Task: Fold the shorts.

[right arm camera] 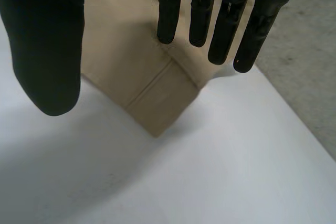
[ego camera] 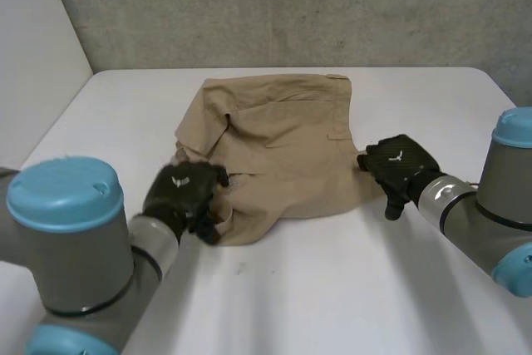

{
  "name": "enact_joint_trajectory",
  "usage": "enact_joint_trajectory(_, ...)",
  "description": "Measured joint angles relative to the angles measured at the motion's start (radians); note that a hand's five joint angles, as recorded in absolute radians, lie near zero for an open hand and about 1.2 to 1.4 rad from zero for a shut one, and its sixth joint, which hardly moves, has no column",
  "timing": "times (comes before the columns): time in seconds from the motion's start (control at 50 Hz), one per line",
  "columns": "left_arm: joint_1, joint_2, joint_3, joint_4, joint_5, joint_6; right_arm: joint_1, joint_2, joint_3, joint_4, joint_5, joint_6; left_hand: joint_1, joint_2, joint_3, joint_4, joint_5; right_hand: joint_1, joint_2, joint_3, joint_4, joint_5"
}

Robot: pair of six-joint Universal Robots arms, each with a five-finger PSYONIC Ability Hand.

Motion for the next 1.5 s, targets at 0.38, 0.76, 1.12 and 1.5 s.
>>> enact_joint_trajectory(0.38,0.007,-0.110,-0.010,-0.001,-0.010,0.009,-0.002,0.238,-0.208,0.000,-0.049,0.001,-0.011,-0.017,-0.015,-0.029,-0.033,0.001,0.003,0.009,0.005,0.012)
enact_joint_trajectory(0.76,0.087,-0.232,0.075,0.099,-0.107,0.117,0.007,0.318,-0.330,-0.013,-0.044,0.004,-0.011,-0.017,-0.015,-0.029,-0.033,0.130,0.169,0.161,0.157,0.152)
enact_joint_trajectory(1.12,0.101,-0.234,0.083,0.124,-0.105,0.124,0.007,0.353,-0.365,-0.052,-0.043,0.007,0.345,0.337,0.337,0.328,0.321,0.542,0.694,0.685,0.687,0.657)
enact_joint_trajectory(1.5,0.158,-0.058,0.014,0.101,-0.107,0.114,-0.003,0.088,-0.151,-0.020,-0.020,0.085,0.623,0.703,0.700,0.697,0.651,0.542,0.721,0.719,0.725,0.698)
